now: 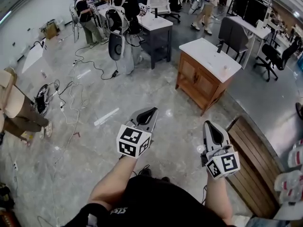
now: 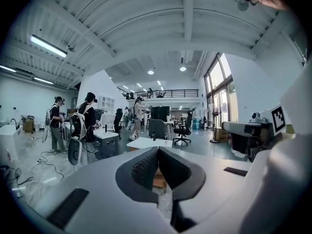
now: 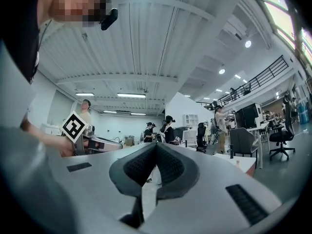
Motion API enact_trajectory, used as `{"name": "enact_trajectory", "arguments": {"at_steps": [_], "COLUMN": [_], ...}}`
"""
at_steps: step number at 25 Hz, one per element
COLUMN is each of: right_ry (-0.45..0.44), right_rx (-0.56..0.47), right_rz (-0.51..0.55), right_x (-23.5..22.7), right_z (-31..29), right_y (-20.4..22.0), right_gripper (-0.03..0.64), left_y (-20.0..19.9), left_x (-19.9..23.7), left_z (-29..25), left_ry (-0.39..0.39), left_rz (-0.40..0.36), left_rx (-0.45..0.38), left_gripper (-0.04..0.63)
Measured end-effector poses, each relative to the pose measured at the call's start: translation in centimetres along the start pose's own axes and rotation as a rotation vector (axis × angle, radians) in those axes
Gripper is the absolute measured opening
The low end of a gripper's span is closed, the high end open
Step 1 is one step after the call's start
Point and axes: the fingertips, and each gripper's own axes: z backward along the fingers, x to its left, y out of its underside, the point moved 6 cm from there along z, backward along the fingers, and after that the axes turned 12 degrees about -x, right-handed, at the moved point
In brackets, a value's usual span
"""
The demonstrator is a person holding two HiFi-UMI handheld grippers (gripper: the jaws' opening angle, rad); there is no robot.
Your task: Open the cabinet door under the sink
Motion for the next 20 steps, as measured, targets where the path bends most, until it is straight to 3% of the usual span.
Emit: {"name": "enact_trajectory", "arguments": {"at_steps": [11, 20], "right_ry": [-0.067, -0.061], "right_rx": [0.016, 0.049], "right_rz": [-0.049, -0.055], "right_x": [-0.2, -2.6], "right_z": [1.2, -1.1], "right_y": [0.7, 2.7], "right_gripper": [0.014, 0.014], "left_y": [0.5, 1.9], "left_x": [-2.1, -0.2], "left_z": [0.4, -3.3], "left_ry": [-0.021, -0.013], "left_rz": [-0.001, 0.012], "left_rx": [0.024, 0.032], "left_gripper": [0.018, 0.018]}}
